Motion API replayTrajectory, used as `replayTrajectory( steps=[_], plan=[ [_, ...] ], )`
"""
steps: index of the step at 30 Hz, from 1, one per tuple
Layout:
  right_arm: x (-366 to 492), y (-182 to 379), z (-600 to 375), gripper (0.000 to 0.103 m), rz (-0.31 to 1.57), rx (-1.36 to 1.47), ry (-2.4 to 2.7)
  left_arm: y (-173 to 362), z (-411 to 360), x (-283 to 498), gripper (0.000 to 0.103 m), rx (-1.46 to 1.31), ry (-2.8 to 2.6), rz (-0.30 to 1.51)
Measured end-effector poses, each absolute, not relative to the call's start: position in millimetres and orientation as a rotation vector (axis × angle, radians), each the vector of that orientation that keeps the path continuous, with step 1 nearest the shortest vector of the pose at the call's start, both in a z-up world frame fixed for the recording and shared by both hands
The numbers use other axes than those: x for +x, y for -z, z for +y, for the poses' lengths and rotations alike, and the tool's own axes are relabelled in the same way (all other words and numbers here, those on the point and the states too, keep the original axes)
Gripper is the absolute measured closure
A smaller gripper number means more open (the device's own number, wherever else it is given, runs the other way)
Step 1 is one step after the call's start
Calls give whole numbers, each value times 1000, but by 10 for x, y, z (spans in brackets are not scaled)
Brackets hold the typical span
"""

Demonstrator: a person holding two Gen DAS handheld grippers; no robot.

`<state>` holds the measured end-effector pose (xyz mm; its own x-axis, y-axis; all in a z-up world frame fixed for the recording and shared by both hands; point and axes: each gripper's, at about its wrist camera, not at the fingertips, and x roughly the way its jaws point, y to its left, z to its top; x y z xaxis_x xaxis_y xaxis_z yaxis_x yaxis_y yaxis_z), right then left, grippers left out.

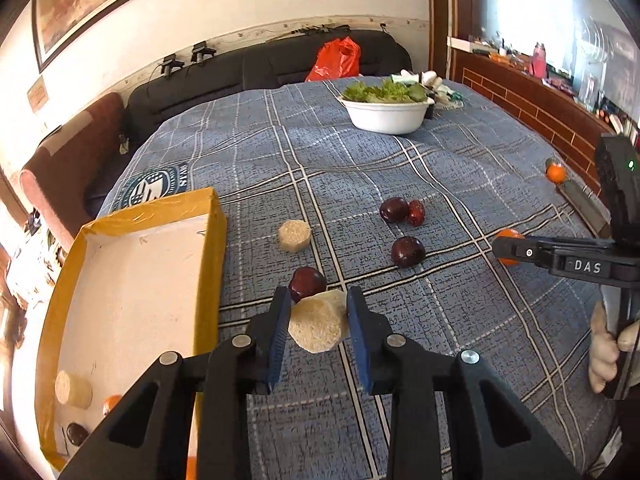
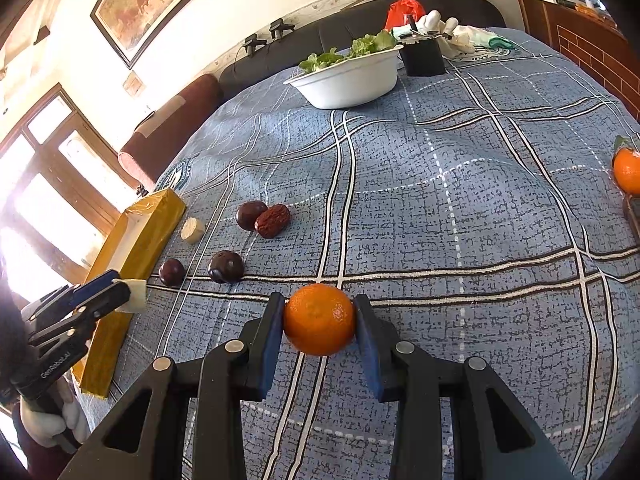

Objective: Organize fruits
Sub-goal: 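Carry the rice-cake slice and orange into the yellow tray and open both tools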

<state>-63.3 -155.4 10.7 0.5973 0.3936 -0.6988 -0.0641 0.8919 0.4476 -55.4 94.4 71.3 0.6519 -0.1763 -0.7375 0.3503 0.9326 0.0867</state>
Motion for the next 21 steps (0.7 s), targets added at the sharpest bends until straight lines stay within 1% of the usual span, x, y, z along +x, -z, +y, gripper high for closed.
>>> replayTrajectory(
  steps=[7,11,16,21],
  plan=[
    [-708,-265,-1521,65,839,423,-303,-935,1351,-693,75,130,242,757],
    [-716,-445,-1295,65,837,431,-359,-1017,1687,-821,75,73,197,735],
    [-650,-731,-675,64,840,363,-475,-1014,2172,-1003,75,16,112,725],
    [-562,-865,78,64,866,298,-600,-953,2623,-1135,75,-44,32,729]
  ],
)
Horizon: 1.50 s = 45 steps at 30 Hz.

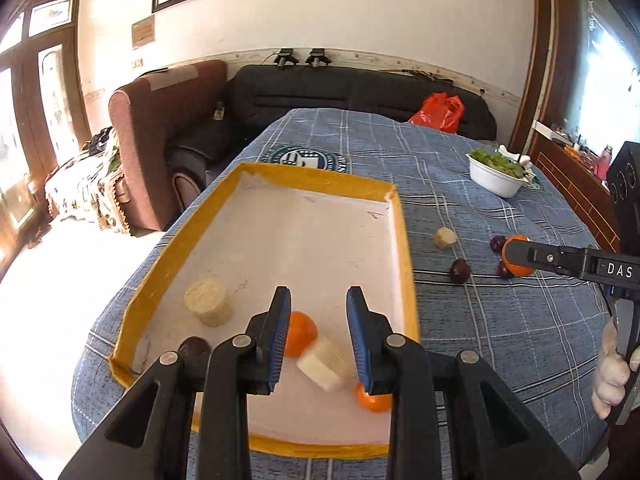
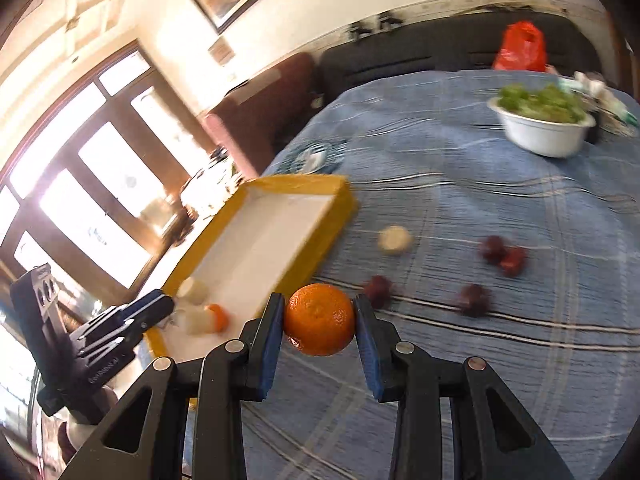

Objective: Organize fruits
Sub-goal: 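Carry the rice-cake slice and orange into the yellow tray and open both tools, then grasp a dark red plum with the right tool while the left tool grasps another plum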

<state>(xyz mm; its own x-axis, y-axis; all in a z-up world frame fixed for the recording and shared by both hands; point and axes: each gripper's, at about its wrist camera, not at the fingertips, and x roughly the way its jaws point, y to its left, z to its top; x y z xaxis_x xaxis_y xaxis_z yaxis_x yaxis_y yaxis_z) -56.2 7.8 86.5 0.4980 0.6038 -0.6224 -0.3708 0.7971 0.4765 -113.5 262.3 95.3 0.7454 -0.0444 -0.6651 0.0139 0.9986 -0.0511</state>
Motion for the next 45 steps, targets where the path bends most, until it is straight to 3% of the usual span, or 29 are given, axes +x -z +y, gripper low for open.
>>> replayTrajectory(
  steps=[9,10,13,14,21,24,29,34,38,45],
  plan=[
    [-407,-656,1256,64,959,137,-704,-761,2994,-1159,73,-146,-12,764],
    [-392,-608,1336,64,972,124,-706,-758,3033,-1171,68,-164,-11,762],
    [-365,-506,1487,64,993,91,-705,-782,3151,-1213,39,-209,-23,740],
    [-354,-477,1526,63,997,81,-705,-795,3177,-1229,36,-218,-28,732],
    [-283,-418,1619,62,1003,93,-689,-824,3212,-1280,30,-248,-22,724],
    [-275,-504,1528,57,984,106,-691,-831,3206,-1268,29,-259,-21,727],
    [-312,-713,1319,56,934,131,-667,-883,3185,-1314,27,-290,-11,728],
    [-322,-988,820,51,867,139,-588,-991,3084,-1357,20,-302,23,714],
    [-357,-1156,189,32,807,141,-465,-1042,2903,-1358,17,-293,77,712],
    [-442,-818,-777,32,868,227,-292,-1011,2315,-1287,17,-218,195,750]
  ],
)
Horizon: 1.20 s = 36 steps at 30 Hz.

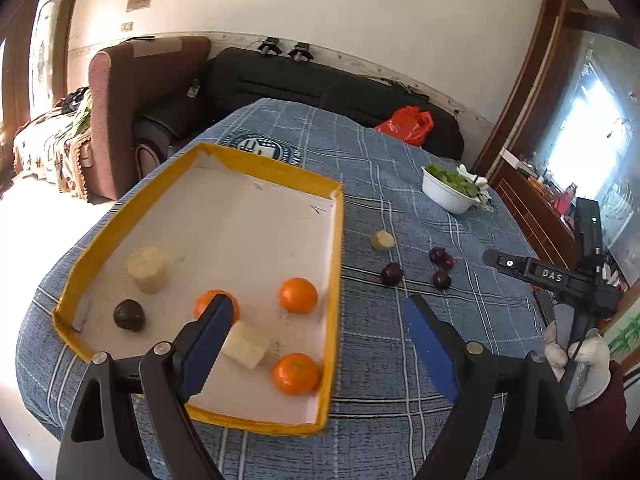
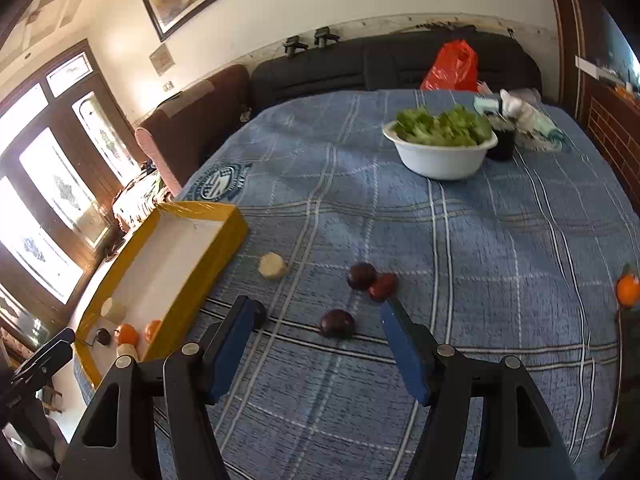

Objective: Organize fruits
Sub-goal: 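Grasp a dark red plum with the right tool while the left tool grasps another plum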

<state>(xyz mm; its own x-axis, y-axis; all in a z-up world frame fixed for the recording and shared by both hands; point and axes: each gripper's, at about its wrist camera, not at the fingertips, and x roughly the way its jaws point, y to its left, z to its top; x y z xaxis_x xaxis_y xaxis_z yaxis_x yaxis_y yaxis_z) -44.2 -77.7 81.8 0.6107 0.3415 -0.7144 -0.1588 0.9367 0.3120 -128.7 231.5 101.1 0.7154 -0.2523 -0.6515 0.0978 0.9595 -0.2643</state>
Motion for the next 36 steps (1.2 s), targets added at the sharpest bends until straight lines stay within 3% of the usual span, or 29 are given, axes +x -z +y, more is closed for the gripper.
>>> replayTrajectory(
  steps=[15,18,24,29,36],
  plan=[
    [-125,-164,-452,55,954,195,-311,-902,1498,-983,17,-3,278,801],
    [-97,-134,-427,71,943,174,-304,-842,1399,-845,17,14,285,817],
    [-129,-122,-548,72,910,214,-312,-673,1099,-509,17,74,308,858],
    [-194,-197,-712,72,871,246,-292,-428,918,-198,42,111,302,923],
    [-194,-240,-816,72,867,283,-299,-180,883,66,44,128,251,980]
  ],
)
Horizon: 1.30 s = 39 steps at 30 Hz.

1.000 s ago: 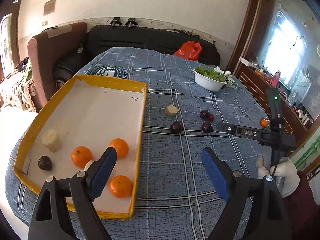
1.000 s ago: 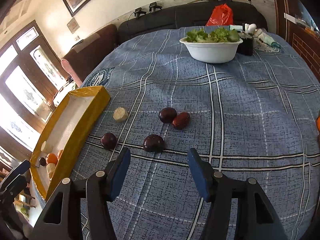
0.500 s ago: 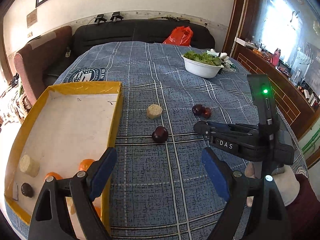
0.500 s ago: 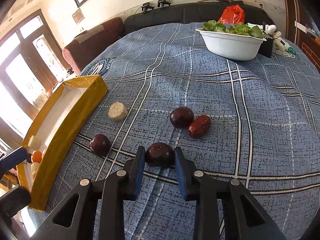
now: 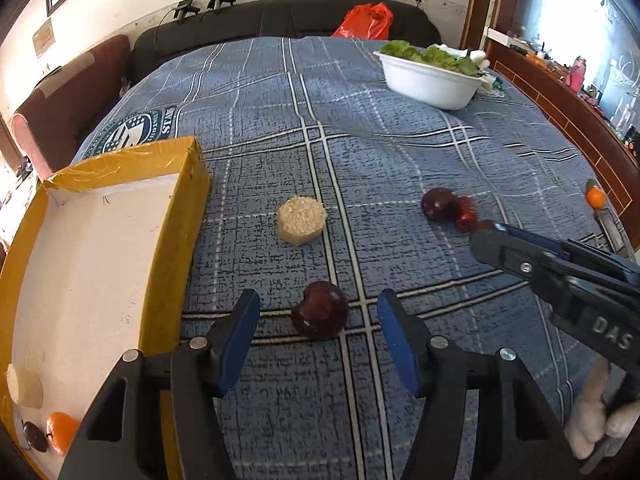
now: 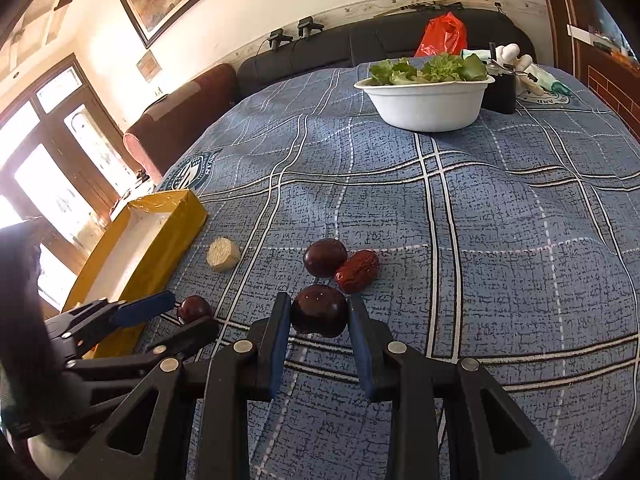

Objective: Organize fruits
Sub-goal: 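Grasp a dark red plum with the right tool while the left tool grasps another plum, then carry both plums into the yellow tray and open both tools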

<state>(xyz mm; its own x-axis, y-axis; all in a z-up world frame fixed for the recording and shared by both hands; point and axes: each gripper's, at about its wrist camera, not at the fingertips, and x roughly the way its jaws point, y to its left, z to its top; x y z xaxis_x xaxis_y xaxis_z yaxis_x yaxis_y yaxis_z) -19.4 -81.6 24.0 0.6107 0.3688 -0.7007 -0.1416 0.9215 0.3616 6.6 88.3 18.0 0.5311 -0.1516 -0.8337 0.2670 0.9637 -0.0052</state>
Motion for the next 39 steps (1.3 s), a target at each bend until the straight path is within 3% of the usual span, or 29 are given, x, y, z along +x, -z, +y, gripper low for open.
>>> replayTrajectory(
  steps=[2,4,14,24,31,39],
  plan=[
    [-193,-240,-816,71,870,287,-304,-139,874,77,64,141,242,990],
    [-184,-239,-803,71,872,286,-304,-145,851,52,76,160,239,976],
    [-205,-248,-787,71,850,297,-316,-533,1092,-200,76,45,261,903],
    [-304,-511,-510,71,851,367,-446,-986,2117,-494,75,-69,96,819],
    [-360,-908,382,71,849,237,-597,-937,2817,-365,75,-113,-2,851],
    [-286,-751,1331,71,927,120,-688,-628,3352,-210,75,-223,-49,925]
  ],
)
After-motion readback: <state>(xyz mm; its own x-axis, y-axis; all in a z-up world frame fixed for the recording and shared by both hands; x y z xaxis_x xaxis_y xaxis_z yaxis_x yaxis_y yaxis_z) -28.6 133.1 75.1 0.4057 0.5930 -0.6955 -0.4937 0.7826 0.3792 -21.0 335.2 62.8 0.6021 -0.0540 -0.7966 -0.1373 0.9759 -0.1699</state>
